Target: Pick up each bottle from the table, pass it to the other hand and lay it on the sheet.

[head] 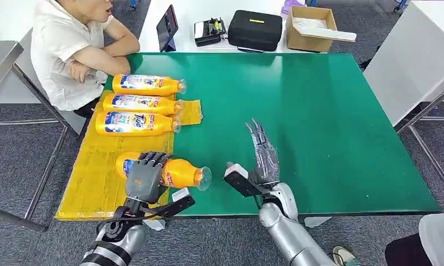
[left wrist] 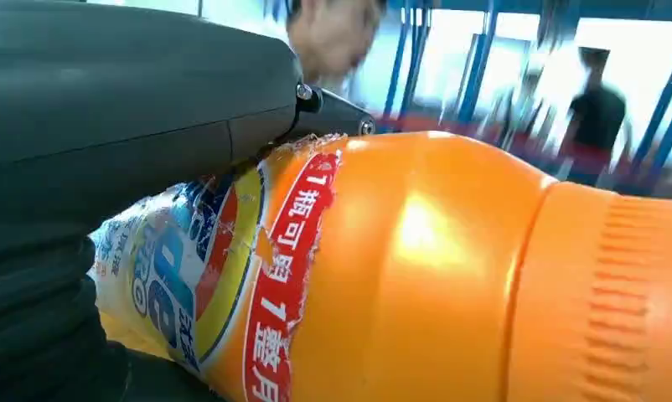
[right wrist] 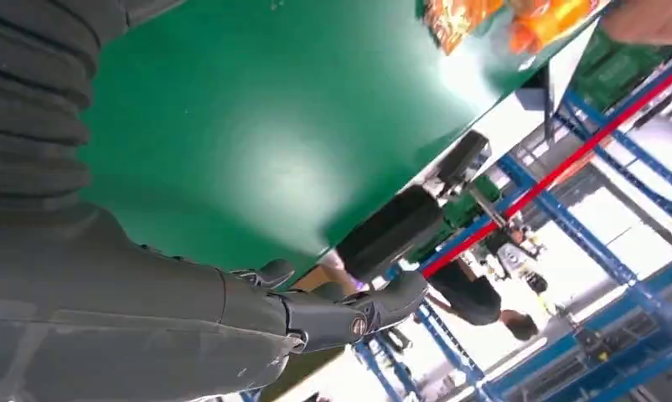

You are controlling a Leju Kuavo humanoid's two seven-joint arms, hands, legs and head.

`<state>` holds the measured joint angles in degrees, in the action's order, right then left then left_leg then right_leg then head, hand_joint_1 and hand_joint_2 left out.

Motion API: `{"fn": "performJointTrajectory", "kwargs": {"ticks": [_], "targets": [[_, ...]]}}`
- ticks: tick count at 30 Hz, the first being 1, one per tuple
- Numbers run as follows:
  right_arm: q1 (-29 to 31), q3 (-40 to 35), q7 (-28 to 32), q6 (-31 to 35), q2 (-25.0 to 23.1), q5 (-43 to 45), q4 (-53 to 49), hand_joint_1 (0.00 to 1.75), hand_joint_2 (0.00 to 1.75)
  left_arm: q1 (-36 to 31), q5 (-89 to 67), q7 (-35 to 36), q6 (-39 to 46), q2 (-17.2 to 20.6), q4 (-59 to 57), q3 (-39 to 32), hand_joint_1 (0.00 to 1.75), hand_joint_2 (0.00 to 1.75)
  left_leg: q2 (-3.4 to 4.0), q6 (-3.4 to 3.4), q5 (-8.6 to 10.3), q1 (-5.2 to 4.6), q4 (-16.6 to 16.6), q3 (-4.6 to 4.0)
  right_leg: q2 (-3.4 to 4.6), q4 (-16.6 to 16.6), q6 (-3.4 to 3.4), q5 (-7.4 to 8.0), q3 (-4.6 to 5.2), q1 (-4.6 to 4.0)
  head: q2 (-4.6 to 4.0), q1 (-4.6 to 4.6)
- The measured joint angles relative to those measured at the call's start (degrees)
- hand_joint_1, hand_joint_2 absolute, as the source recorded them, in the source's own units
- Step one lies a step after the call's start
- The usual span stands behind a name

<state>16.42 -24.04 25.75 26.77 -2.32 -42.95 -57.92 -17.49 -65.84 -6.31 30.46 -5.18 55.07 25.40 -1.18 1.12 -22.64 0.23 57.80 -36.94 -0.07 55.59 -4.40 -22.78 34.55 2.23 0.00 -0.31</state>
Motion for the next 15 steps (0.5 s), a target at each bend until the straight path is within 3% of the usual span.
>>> {"fn": "performJointTrajectory", "kwargs": {"ticks": [5,15], "targets": [[-1.04,1.51,0.11,-2.44,-0.2,-0.09,-1.96,0.0,1.75,-4.59,-5.91,6.5,-7.86,0.55,-6.17,0.15,1.75,1.75,-0.01,-0.01,0.01,0.01,0.0,0.0,0.0,0.01,0.0,0.0,-0.03,0.0,0.0,0.0],[-2.8,3.61,1.53,-3.15,-0.46,0.13,-4.5,0.0,1.75,-9.14,-5.61,6.42,-10.79,0.65,-11.93,-0.63,1.75,1.75,-0.01,-0.01,0.01,0.0,0.0,0.0,0.01,0.01,0.0,0.0,-0.01,0.0,0.0,0.0]]}}
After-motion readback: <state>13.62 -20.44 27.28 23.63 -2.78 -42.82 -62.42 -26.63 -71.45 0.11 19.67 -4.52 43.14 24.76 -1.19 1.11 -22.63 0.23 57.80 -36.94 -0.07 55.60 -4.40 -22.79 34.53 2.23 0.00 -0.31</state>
